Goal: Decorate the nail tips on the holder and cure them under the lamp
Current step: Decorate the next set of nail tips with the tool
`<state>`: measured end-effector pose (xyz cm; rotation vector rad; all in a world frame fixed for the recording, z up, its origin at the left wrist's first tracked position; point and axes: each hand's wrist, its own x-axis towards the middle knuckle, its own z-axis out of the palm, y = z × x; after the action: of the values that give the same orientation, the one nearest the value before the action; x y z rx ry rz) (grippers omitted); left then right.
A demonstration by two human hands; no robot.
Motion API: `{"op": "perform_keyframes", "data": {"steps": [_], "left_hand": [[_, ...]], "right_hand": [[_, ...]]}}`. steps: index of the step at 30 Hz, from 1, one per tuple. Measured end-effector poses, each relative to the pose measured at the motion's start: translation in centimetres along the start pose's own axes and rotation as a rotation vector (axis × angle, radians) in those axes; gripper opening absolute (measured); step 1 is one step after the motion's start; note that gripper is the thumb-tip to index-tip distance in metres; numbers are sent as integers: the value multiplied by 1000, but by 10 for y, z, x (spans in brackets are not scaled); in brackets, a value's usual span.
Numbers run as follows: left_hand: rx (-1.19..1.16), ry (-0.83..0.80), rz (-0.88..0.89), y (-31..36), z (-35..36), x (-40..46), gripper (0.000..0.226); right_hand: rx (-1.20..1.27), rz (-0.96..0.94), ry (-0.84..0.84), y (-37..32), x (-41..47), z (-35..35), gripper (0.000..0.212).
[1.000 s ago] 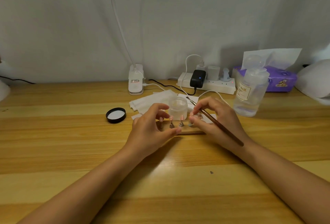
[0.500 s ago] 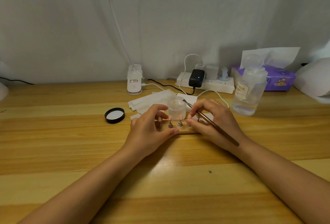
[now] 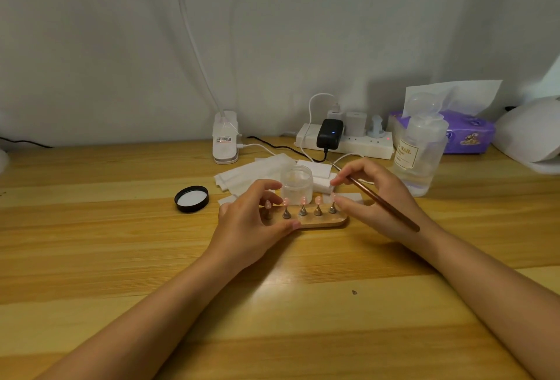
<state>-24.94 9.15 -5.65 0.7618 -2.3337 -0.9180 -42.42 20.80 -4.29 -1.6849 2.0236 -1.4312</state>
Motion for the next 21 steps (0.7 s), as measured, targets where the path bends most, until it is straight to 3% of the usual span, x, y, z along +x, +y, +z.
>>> {"op": "perform_keyframes", "data": {"steps": [13,21], "left_hand": [[1,11,12,2,0,0,46],[-13,20,39,2,1,0,45]], "right_hand": [[57,19,-55,4,-1,1,23],[130,44,-6,5,1,1,21]]}}
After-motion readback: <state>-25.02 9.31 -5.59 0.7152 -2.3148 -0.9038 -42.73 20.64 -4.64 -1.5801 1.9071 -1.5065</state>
